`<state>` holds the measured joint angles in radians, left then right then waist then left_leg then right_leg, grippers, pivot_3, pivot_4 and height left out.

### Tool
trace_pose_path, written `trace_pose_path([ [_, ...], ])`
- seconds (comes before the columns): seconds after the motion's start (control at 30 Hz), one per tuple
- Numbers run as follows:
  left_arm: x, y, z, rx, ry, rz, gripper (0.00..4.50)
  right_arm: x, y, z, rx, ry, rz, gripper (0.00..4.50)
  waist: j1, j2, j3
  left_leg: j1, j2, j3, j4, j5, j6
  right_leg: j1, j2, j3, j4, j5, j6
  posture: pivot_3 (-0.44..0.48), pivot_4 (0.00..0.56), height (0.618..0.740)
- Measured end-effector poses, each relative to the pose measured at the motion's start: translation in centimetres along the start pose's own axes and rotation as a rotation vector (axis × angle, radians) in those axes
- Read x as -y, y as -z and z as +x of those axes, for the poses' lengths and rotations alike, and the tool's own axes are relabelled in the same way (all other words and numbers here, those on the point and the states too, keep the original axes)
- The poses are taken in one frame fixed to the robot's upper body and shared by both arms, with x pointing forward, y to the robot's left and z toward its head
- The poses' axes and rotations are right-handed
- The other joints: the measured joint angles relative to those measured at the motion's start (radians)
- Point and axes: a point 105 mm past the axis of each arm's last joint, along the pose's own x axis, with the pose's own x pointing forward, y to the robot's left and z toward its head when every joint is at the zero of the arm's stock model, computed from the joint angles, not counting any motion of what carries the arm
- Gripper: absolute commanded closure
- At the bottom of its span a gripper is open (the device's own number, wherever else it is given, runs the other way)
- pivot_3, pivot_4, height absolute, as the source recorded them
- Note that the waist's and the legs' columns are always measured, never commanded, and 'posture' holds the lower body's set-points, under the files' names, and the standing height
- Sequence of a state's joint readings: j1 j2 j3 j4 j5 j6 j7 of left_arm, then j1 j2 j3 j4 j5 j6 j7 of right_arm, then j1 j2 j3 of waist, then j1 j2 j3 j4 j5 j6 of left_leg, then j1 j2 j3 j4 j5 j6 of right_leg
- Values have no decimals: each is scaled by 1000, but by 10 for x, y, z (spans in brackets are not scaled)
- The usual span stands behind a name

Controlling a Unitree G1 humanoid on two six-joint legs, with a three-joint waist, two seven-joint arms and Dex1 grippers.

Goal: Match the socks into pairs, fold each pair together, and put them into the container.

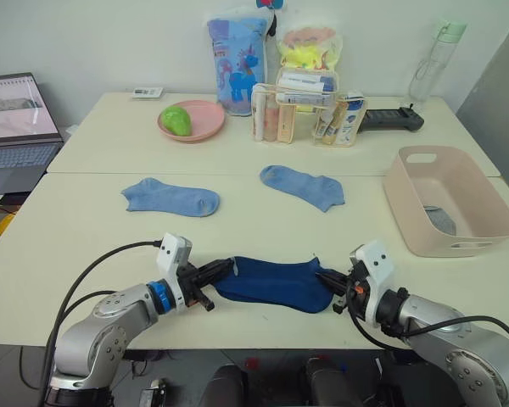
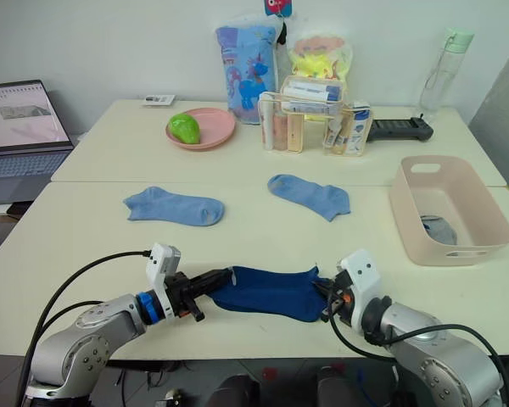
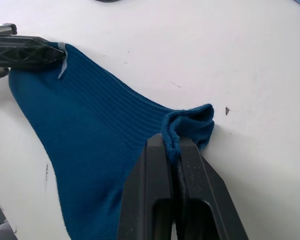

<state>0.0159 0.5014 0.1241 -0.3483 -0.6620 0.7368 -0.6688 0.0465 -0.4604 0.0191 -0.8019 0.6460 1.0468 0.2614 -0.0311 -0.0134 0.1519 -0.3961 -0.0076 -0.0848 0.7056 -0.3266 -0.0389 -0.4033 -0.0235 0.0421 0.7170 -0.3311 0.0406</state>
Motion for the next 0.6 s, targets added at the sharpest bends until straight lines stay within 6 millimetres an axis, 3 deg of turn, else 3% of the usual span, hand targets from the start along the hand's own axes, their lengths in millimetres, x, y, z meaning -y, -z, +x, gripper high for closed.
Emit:
trace_pose_path([
  [0.4,-6,17,-2,-74,-28,4,4500,9,14,7,-78,49,13,4468,-1,0,0,0,0,0,0,0,0,0,0,0,0,0,0,0,150,703],
  [0.47,-6,17,-2,-74,-26,4,4500,10,16,7,-90,52,12,3987,-1,0,0,0,0,0,0,0,0,0,0,0,0,0,0,0,150,703],
  [0.6,-8,15,-1,-66,-36,2,3557,18,15,5,-110,94,-38,2699,-1,0,0,0,0,0,0,0,0,0,0,0,0,0,0,0,150,703],
])
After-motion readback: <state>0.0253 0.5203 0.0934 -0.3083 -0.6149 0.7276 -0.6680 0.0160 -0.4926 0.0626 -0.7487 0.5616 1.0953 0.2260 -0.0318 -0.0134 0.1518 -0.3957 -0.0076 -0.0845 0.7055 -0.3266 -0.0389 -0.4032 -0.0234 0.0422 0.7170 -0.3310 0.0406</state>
